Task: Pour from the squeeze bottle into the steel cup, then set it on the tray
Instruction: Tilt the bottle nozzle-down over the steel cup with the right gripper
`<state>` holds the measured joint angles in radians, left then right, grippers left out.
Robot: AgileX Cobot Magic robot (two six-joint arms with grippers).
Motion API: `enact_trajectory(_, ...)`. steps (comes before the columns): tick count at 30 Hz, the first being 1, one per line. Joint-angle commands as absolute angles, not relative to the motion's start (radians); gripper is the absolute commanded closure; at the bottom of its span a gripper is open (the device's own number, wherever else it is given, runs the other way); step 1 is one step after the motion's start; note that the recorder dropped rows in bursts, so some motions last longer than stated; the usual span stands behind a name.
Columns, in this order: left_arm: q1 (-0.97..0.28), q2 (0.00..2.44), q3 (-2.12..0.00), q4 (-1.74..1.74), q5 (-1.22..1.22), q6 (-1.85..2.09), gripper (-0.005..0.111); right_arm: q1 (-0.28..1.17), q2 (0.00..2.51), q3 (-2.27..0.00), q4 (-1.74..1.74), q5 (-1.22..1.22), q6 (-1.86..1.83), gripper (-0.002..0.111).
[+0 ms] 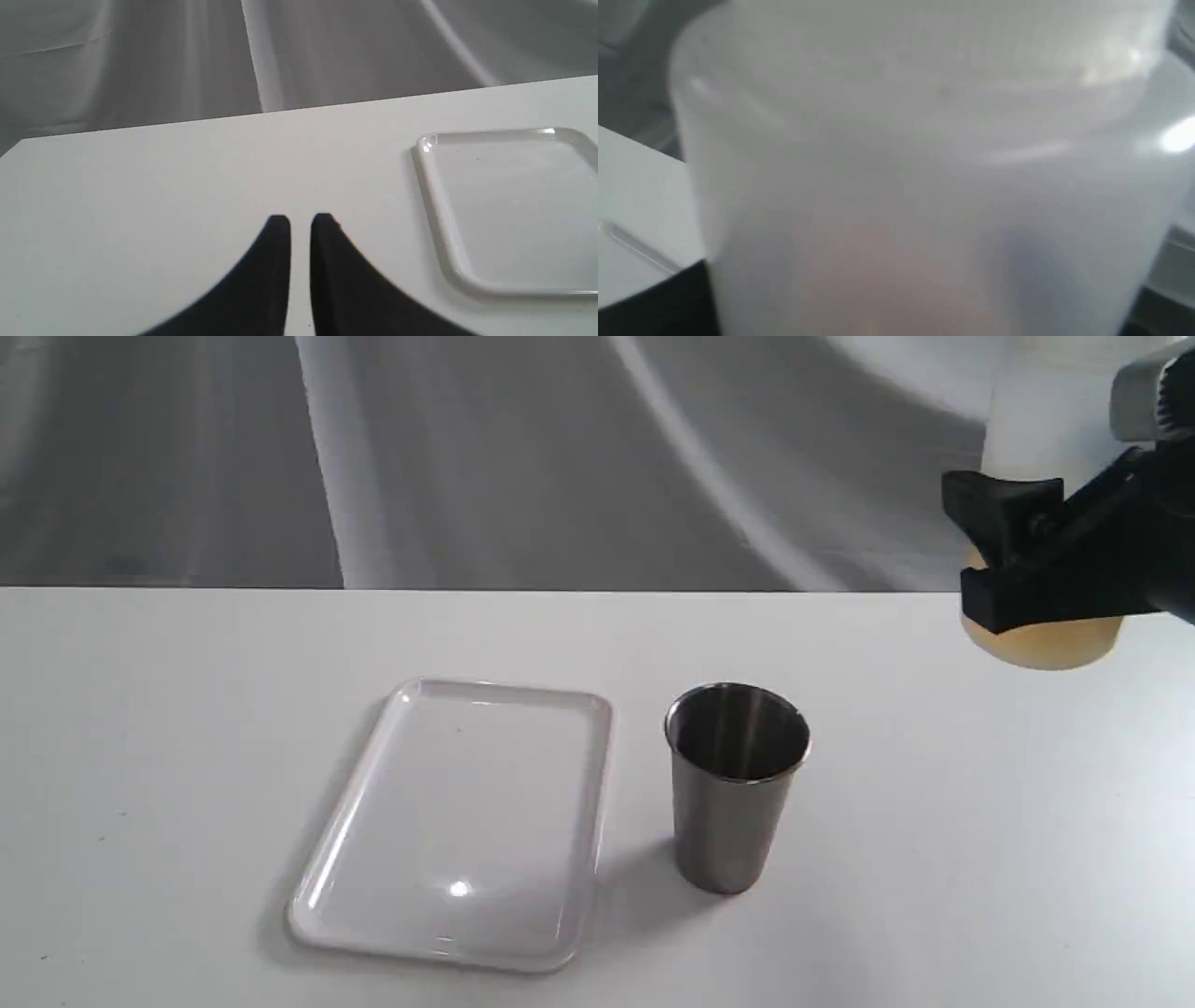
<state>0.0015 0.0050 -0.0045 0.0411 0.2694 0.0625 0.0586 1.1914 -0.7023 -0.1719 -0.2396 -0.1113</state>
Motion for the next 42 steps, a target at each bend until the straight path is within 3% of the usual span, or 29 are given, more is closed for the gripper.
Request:
enact_trajectory(1, 0.001, 0.0, 0.0, 0.044, 0.262, 0.061, 0.098, 0.04, 1.18, -0.712, -0.187, -0.199, -0.226, 0.108)
enact_trajectory(11, 0.001, 0.0, 0.0, 0.044, 0.262, 0.061, 0.098, 0.04, 1.18, -0.712, -0.309, -0.134, -0.292, 0.108)
enact_trajectory(18, 0.001, 0.0, 0.0, 0.044, 0.262, 0.061, 0.098, 0.04, 1.183, -0.716, -0.942, -0.106, 0.346, 0.108)
enact_trajectory(25, 0.001, 0.0, 0.0, 0.044, 0.262, 0.061, 0.098, 0.048, 1.229, -0.777, -1.504, 0.178, 1.121, 0.108)
enact_trajectory(30, 0.001, 0.0, 0.0, 0.044, 0.262, 0.061, 0.098, 0.089, 1.235, -0.777, -1.731, 0.24, 1.146, 0.108)
enact_trajectory(42, 0.001, 0.0, 0.0, 0.044, 0.262, 0.061, 0.098, 0.145, 1.417, -0.787, -1.744, 0.463, 1.143, 0.108)
